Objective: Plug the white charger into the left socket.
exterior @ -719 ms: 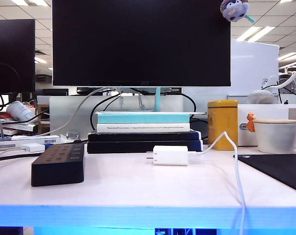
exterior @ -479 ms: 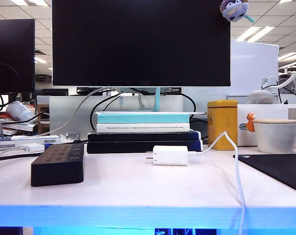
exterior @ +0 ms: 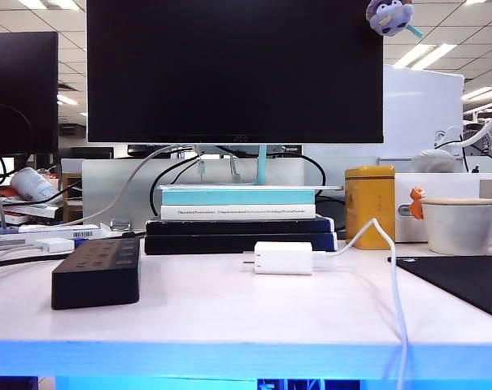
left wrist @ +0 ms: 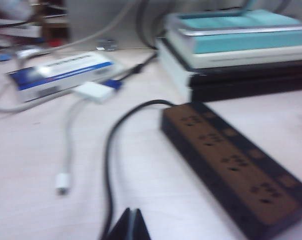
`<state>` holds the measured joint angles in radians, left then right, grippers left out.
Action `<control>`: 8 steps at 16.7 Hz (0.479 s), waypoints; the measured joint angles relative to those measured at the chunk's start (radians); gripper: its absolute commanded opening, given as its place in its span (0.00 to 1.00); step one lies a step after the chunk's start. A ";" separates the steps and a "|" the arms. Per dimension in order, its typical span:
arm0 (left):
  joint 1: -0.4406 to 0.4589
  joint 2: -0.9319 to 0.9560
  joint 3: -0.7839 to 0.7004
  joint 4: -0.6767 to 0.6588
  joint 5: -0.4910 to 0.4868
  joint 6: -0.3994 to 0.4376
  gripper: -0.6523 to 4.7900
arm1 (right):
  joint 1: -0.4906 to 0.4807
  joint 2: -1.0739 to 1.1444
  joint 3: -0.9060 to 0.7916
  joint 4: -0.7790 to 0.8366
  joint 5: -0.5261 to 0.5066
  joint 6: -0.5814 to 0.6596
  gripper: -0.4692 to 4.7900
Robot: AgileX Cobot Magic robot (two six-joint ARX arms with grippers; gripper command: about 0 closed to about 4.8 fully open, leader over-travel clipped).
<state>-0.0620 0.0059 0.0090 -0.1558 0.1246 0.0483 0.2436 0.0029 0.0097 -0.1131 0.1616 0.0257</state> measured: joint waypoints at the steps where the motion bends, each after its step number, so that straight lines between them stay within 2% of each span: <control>1: -0.019 0.000 0.000 0.000 0.000 0.000 0.11 | 0.000 0.000 0.000 0.019 -0.002 0.000 0.08; 4: -0.020 0.000 0.000 0.002 0.000 0.000 0.11 | 0.000 0.000 0.000 -0.050 -0.009 -0.001 0.08; 8: -0.020 0.000 0.000 0.002 -0.002 0.000 0.11 | 0.004 0.000 0.000 -0.044 -0.077 -0.006 0.08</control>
<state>-0.0822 0.0059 0.0090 -0.1535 0.1230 0.0479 0.2478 0.0029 0.0097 -0.1574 0.0845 0.0193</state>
